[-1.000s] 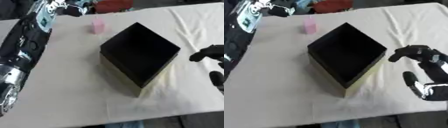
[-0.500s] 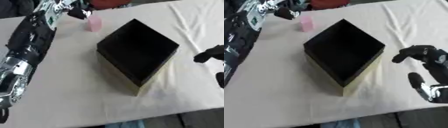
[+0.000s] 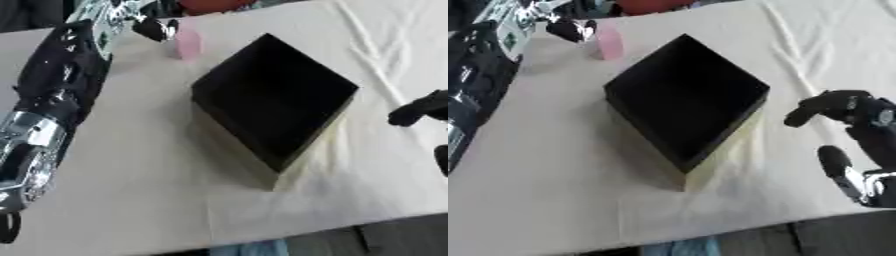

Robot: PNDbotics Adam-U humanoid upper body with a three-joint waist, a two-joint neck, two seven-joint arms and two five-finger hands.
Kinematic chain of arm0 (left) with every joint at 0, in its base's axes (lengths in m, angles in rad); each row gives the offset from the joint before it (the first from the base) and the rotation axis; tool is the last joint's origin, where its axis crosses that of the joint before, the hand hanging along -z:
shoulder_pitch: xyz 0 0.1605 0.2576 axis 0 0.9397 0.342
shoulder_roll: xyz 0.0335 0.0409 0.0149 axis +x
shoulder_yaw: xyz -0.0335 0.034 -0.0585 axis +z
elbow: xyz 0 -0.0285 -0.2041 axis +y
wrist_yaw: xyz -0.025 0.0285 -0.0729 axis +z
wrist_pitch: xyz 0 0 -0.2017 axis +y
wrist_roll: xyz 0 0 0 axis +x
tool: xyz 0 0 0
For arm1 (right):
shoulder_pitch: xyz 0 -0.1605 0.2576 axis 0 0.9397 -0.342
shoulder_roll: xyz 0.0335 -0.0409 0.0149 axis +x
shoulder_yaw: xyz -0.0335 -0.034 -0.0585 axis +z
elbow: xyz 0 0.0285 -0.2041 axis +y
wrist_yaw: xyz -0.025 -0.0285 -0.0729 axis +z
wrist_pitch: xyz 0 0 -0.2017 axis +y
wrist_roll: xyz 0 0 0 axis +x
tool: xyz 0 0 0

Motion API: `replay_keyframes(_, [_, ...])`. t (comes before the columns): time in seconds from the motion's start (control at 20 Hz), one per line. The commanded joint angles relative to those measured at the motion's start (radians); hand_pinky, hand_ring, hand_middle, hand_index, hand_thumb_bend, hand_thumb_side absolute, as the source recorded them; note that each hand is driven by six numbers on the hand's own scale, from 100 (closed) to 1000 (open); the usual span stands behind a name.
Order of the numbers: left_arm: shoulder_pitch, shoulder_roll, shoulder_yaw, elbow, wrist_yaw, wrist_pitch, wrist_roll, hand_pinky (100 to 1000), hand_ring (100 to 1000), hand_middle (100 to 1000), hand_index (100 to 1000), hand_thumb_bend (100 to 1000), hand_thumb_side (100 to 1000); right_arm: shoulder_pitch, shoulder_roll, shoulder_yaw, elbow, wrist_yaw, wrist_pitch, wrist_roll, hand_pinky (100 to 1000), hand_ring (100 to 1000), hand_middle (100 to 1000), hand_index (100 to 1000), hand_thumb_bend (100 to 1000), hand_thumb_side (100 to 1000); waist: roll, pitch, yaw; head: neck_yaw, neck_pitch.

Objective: Pick up objects on the table and place them in the box.

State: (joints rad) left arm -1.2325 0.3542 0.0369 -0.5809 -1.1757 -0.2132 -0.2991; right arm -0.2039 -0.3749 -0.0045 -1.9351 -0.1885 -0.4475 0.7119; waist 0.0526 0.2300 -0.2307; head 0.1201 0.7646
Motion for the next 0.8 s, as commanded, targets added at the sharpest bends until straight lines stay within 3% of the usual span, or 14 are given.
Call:
replay_keyframes(0.05, [-0.019, 0.031, 0.011, -0.004, -0.025, 0.020, 0.021, 682, 652, 685, 813, 100, 301, -0.014, -0.009, 0.000, -0.008, -0.011, -0.094, 0.100, 747, 700, 630, 850, 100, 402, -0.005, -0.012, -0.005, 0.005, -0.002])
replay_keyframes(0.25, [-0.013, 0.030, 0.015, 0.005, -0.037, 0.039, 0.050, 671, 634, 665, 807, 100, 298, -0.017, -0.006, 0.001, -0.008, -0.012, -0.094, 0.104, 747, 699, 630, 850, 100, 403, -0.006, -0.004, -0.011, 0.011, -0.004])
replay_keyframes(0.5, [-0.005, 0.031, 0.015, 0.016, -0.037, 0.055, 0.070, 675, 640, 668, 821, 100, 378, -0.021, -0.002, 0.001, -0.007, -0.014, -0.096, 0.110, 747, 699, 629, 850, 100, 404, -0.007, 0.007, -0.017, 0.022, -0.010])
replay_keyframes(0.8, [0.003, 0.029, 0.017, 0.014, -0.036, 0.072, 0.117, 680, 649, 680, 832, 100, 340, -0.025, 0.001, -0.001, -0.007, -0.016, -0.097, 0.116, 747, 698, 628, 850, 100, 404, -0.007, 0.019, -0.025, 0.025, -0.013])
